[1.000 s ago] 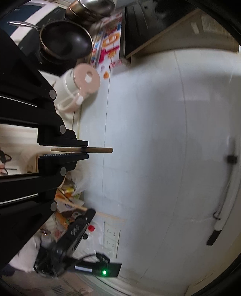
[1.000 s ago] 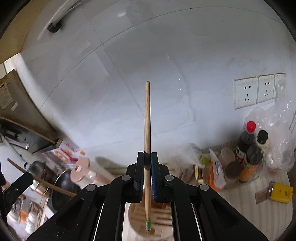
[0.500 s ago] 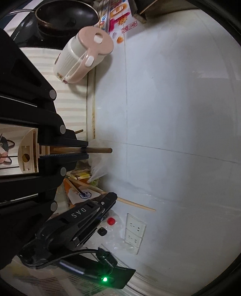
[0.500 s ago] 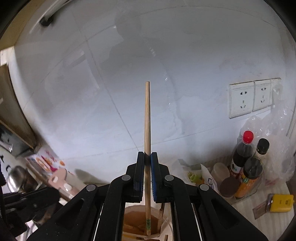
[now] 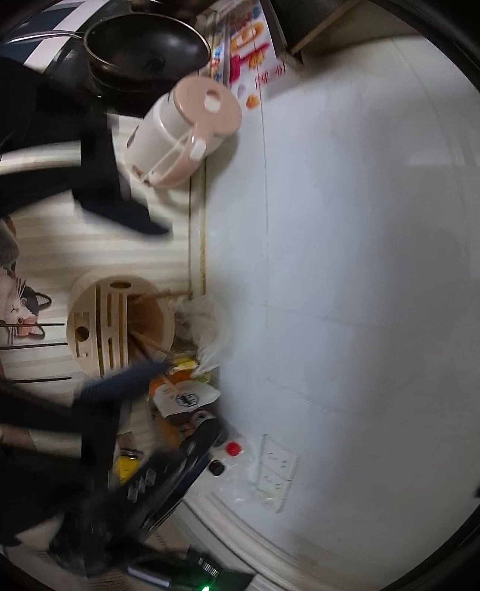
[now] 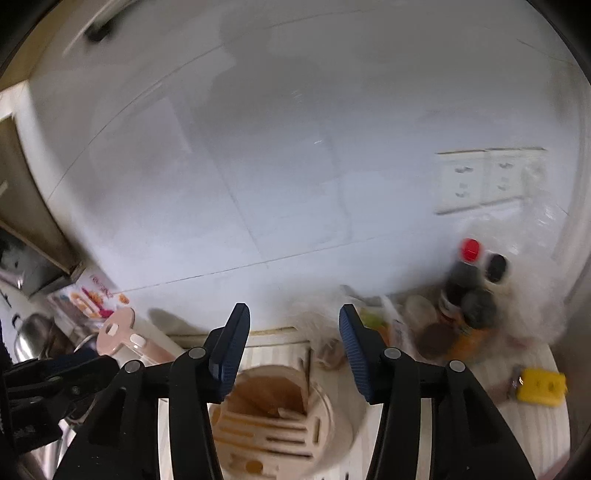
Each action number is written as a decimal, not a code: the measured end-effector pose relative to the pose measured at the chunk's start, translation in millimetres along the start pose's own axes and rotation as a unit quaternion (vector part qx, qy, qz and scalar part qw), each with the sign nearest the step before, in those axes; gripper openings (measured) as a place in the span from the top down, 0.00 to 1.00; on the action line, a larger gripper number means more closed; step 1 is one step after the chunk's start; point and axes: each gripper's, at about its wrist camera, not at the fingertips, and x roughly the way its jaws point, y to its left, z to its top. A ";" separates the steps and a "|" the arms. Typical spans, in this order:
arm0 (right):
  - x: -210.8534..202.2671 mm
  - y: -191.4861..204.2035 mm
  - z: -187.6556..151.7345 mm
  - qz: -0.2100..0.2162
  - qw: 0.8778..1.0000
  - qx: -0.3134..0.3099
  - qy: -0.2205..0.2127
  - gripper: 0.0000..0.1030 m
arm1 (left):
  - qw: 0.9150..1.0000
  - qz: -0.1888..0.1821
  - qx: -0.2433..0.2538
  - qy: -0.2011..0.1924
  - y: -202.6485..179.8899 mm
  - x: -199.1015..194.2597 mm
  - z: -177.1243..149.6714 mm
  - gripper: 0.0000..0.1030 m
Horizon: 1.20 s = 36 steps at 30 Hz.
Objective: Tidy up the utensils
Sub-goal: 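Open both tools and withdraw from the holder, then grasp a black chopstick with the left tool while the right tool grasps another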
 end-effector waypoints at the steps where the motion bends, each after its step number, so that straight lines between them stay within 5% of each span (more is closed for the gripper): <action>1: -8.4 -5.0 -1.5 -0.012 1.000 0.007 0.004 0.46 | 1.000 0.005 -0.003 -0.006 3.9 -2.8 -1.5 0.13; 4: -28.7 -19.9 -11.3 -0.040 0.999 0.023 0.013 0.38 | 1.000 0.029 -0.008 -0.007 17.7 -4.5 -14.9 0.00; 9: -51.5 -56.4 -53.0 -0.088 0.994 0.046 0.035 0.21 | 0.998 0.058 0.001 0.011 29.3 16.4 -61.7 0.00; 16: -30.2 -109.1 -133.1 -0.148 0.978 0.066 0.129 0.22 | 0.993 0.074 0.018 0.092 18.6 74.7 -141.8 0.00; 24: 22.1 -155.2 -222.4 -0.148 0.951 0.065 0.263 0.66 | 0.979 0.077 0.035 0.188 -26.8 150.6 -215.8 0.03; 27: 37.6 -166.5 -246.6 -0.141 0.942 0.065 0.299 0.81 | 0.970 0.067 0.038 0.231 -43.7 181.4 -244.2 0.23; 32: 49.4 -178.4 -274.2 -0.118 0.931 0.065 0.338 0.81 | 0.952 0.072 0.029 0.297 -57.8 223.9 -279.0 0.51; 36: 54.5 -178.6 -278.2 -0.102 0.928 0.061 0.353 0.81 | 0.956 0.079 0.027 0.280 -59.7 224.1 -281.3 0.93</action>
